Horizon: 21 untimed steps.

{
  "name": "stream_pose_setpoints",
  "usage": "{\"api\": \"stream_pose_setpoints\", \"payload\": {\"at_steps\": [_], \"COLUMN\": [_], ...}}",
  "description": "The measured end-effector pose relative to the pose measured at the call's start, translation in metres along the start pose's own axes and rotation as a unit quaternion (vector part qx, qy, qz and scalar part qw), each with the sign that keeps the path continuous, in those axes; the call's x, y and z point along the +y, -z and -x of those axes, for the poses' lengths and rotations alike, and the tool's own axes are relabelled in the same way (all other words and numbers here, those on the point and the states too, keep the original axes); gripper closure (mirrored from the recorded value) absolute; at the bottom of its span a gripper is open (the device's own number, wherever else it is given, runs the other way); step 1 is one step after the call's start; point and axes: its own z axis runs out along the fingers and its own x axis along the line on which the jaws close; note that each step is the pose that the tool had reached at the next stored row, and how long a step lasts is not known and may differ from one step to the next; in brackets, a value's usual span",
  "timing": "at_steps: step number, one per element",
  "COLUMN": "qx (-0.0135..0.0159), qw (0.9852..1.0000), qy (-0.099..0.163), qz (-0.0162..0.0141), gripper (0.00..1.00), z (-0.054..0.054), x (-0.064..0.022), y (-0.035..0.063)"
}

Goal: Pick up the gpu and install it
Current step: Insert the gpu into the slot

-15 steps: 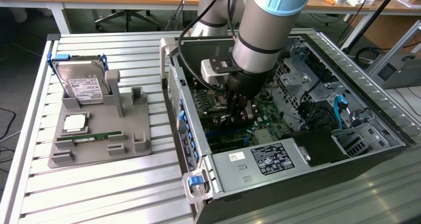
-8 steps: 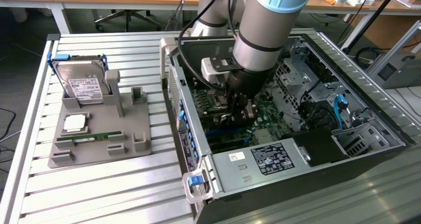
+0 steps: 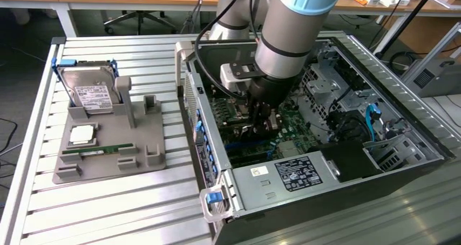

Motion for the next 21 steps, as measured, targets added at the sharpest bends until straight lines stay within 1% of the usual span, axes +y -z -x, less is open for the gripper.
{"api": "stream_pose_setpoints", "payload": {"at_steps": [4,5,7,17,21], "qx": [0.0001,0.0010,0.0040,0.0041,0.0042], "qw": [1.0000,1.0000,1.0000,1.0000,1.0000], "qy": [0.000,0.000,0.000,0.005,0.005], "qz": [0.0000,0.0000,0.0000,0.0000,0.0001], "gripper": [0.73,0.73,0.73,0.73,0.73], "z": [0.0000,0.0001,0.0010,0.0021,0.0020], "x": [0.0000,0.0000,0.0001,0.0002,0.0003], "y": [-0.0001,-0.0004,-0.0016,-0.0022,-0.0059]}}
